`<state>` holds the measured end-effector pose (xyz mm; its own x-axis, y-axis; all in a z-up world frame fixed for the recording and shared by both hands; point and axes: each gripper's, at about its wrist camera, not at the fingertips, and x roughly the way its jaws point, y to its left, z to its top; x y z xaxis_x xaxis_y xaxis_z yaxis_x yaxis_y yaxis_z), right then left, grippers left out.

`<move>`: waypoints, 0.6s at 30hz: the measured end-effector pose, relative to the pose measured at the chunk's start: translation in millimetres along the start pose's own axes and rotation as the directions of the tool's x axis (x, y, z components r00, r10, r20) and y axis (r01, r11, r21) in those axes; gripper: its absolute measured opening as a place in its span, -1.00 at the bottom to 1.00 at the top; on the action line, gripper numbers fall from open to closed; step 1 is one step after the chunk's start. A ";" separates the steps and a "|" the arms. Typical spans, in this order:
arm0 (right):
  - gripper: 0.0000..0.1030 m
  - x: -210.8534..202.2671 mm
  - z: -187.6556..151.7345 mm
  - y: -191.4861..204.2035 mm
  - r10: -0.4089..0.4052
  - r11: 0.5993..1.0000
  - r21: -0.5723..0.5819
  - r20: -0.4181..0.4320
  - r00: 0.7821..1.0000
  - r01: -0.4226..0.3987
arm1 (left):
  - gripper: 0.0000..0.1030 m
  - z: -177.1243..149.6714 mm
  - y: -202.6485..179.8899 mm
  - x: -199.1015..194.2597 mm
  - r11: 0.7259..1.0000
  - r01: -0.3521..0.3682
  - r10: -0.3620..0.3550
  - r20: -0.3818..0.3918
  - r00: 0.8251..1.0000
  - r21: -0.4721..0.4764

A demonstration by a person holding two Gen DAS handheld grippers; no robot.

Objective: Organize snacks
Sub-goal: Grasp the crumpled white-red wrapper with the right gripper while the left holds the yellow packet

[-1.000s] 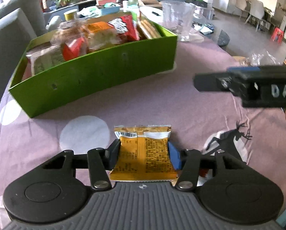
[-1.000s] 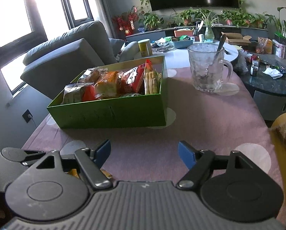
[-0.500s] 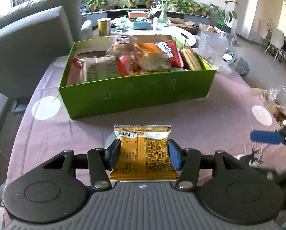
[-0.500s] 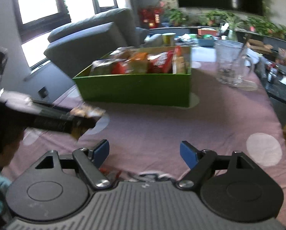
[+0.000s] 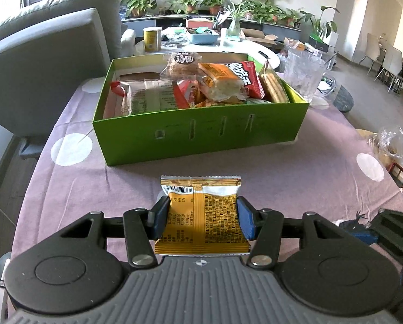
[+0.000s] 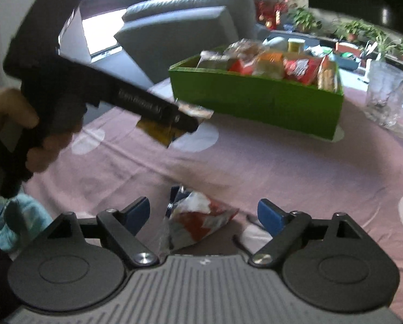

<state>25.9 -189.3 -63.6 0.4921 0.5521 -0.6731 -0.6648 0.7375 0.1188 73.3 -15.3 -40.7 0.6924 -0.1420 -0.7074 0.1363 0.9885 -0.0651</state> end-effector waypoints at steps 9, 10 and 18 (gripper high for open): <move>0.84 8.3 -1.1 2.3 -0.022 1.000 0.006 -0.043 0.999 0.022 | -0.04 -1.8 0.9 1.3 1.000 0.005 -0.005 -0.001 1.000 -0.002; 0.84 9.0 -0.9 3.7 -0.029 1.000 0.002 -0.043 0.999 0.029 | -0.04 -1.8 0.9 1.2 1.000 0.005 -0.005 -0.001 1.000 -0.002; 0.82 9.4 5.4 7.0 -0.094 0.995 -0.026 -0.001 0.996 0.094 | -0.04 -1.6 2.2 -0.5 1.000 0.003 -0.003 0.008 1.000 -0.007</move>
<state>28.9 -176.8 -65.1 0.5520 0.4795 -0.6822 -0.6300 0.7758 0.0356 72.1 -13.0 -41.6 0.6975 -0.1457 -0.7016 0.1339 0.9884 -0.0722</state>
